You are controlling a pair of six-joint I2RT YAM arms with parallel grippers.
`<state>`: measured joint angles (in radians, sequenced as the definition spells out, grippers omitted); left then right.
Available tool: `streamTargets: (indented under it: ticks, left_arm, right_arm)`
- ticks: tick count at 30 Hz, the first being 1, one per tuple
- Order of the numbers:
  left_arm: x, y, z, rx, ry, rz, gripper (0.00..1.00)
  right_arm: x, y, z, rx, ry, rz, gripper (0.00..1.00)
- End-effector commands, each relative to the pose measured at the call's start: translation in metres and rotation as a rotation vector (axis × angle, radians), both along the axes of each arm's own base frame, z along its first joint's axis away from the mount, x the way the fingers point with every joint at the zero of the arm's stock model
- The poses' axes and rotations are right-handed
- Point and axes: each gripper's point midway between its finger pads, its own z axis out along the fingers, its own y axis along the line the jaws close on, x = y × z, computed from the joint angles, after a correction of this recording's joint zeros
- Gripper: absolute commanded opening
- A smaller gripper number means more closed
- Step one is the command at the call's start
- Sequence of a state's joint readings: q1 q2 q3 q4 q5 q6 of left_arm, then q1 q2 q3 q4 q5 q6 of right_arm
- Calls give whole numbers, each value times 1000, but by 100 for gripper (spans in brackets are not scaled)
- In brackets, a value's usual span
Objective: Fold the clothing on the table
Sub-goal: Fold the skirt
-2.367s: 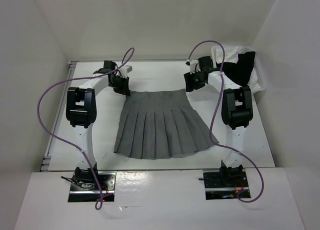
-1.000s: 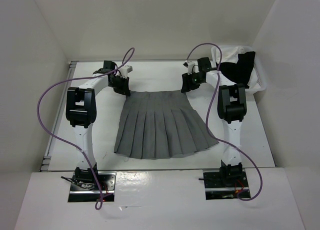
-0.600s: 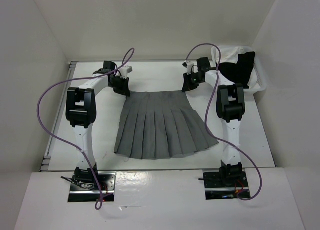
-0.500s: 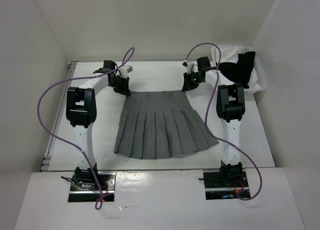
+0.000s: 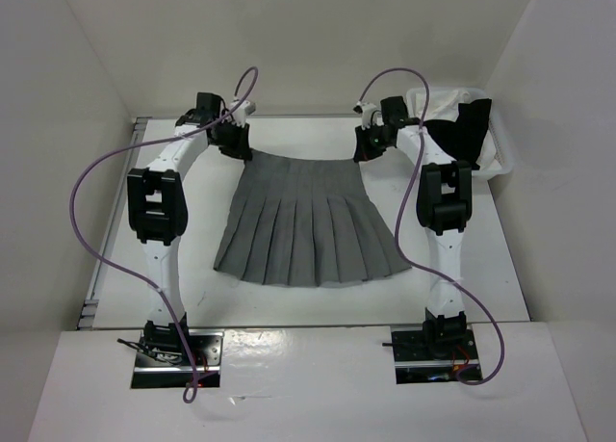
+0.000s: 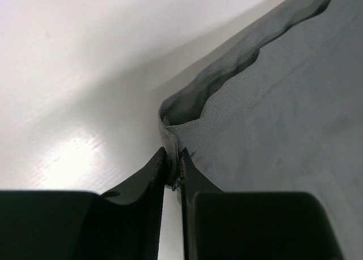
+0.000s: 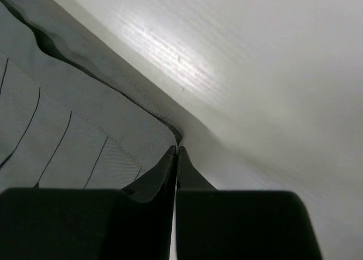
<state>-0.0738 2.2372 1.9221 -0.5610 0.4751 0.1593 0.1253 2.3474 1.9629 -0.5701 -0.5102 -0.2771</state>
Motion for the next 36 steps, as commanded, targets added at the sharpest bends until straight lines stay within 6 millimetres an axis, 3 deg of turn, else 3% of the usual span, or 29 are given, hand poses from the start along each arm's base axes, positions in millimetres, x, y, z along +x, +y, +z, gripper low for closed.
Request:
streamTargets:
  ticks: [1, 7, 8, 10, 12, 14, 16, 20, 22, 23, 24, 26, 29, 33, 35, 36]
  left_arm:
    - [18, 1, 35, 10, -98, -18, 0]
    - [34, 4, 66, 26, -173, 1, 0]
    - [39, 3, 78, 19, -198, 7, 0]
    - [45, 6, 91, 32, -235, 22, 0]
    - [51, 6, 116, 22, -285, 30, 0]
    - [54, 6, 123, 22, -290, 30, 0]
    - [56, 5, 144, 19, -325, 31, 0]
    - [53, 6, 157, 17, -340, 31, 0]
    - [50, 6, 157, 24, -334, 25, 0]
    - [45, 6, 151, 26, -313, 24, 0]
    - [46, 6, 150, 25, -319, 25, 0]
    - [39, 7, 153, 25, -322, 25, 0]
    - [31, 10, 154, 37, -342, 27, 0]
    - [16, 12, 175, 41, -387, 36, 0]
    - [7, 13, 178, 46, -393, 31, 0]
    - [-1, 14, 198, 43, -434, 32, 0]
  right_arm:
    - [25, -11, 67, -31, -152, -51, 0]
    - [44, -22, 98, -73, -231, -123, 0]
    - [48, -22, 112, -66, -267, -125, 0]
    - [56, -31, 123, -79, -298, -164, 0]
    - [60, -32, 131, -75, -313, -181, 0]
    - [64, -32, 145, -62, -341, -190, 0]
    - [65, -31, 162, -55, -374, -192, 0]
    - [61, -33, 193, -43, -429, -208, 0]
    - [57, -33, 195, -42, -437, -208, 0]
    - [54, -34, 209, -35, -468, -210, 0]
    - [50, -34, 204, -39, -452, -209, 0]
    - [44, -36, 218, -39, -480, -218, 0]
    - [34, -38, 223, -36, -490, -218, 0]
    - [20, -39, 247, -35, -529, -215, 0]
    - [8, -35, 247, -18, -513, -189, 0]
    - [-3, -35, 263, -6, -534, -180, 0]
